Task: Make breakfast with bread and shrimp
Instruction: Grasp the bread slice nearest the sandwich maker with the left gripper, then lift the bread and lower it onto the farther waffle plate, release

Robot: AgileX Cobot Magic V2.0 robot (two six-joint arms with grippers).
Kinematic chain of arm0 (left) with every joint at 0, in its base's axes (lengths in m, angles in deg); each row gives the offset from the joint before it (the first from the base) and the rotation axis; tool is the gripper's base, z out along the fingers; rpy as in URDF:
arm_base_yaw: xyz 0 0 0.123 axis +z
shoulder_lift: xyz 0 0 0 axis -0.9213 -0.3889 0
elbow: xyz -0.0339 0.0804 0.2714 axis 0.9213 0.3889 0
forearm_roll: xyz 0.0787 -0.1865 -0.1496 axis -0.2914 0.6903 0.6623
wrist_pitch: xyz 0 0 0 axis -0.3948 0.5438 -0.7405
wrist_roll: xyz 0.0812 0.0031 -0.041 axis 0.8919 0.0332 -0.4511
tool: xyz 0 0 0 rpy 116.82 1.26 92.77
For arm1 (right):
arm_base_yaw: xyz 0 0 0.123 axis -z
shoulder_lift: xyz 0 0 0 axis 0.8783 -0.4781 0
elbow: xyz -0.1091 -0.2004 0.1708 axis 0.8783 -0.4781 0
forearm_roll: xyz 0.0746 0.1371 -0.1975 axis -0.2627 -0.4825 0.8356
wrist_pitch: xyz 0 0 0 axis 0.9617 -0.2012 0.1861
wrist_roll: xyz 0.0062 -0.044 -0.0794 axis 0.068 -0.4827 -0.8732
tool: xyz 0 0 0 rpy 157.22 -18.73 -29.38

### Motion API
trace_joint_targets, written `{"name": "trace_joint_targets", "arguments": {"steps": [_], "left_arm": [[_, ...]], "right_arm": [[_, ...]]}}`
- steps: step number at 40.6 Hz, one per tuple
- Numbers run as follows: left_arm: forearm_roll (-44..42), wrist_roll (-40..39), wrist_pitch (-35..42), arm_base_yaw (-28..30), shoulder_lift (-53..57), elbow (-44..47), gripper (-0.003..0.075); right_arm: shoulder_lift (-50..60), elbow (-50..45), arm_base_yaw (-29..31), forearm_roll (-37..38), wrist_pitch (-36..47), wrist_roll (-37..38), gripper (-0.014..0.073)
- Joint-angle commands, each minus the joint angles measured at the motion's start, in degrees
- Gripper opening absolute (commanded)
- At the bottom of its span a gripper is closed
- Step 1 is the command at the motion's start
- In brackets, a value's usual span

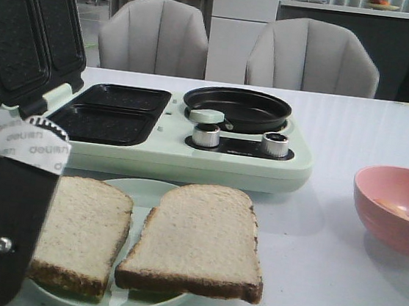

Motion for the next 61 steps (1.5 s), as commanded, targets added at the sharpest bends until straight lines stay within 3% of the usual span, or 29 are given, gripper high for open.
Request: {"name": "trace_joint_targets", "arguments": {"steps": [1,9,20,26,42,54,61], "left_arm": [[-5.9,-4.33,-2.8,-0.42,-0.6,-1.32,0.051],[-7.74,-6.6,-3.73,-0.42,-1.89,-2.05,0.0494],[-7.45,-6.7,-3.73,-0.42,-1.89,-2.47,0.0207],[-7.17,-6.7,-3.99,-0.42,-1.89,-2.47,0.0094],[-3.65,-6.7,-9.69,-0.42,5.79,-2.96,0.01],[-13.52,-6.7,-10.97,0.12,19.43,-10.2,0.01],[-16.06,-6.7,-8.65,5.56,19.28,-18.07,0.01]], "right_arm": [[-0.06,1.97,0.29,0.56,3.24,-0.03,0.0577],[-0.06,1.97,0.29,0.56,3.24,-0.03,0.0577],[-0.06,1.97,0.29,0.56,3.24,-0.03,0.0577],[-0.06,1.97,0.29,0.56,3.24,-0.03,0.0577],[-0.06,1.97,0.29,0.56,3.24,-0.03,0.0577],[-0.06,1.97,0.29,0.56,3.24,-0.03,0.0577],[-0.06,1.97,0.29,0.56,3.24,-0.03,0.0577]]}}
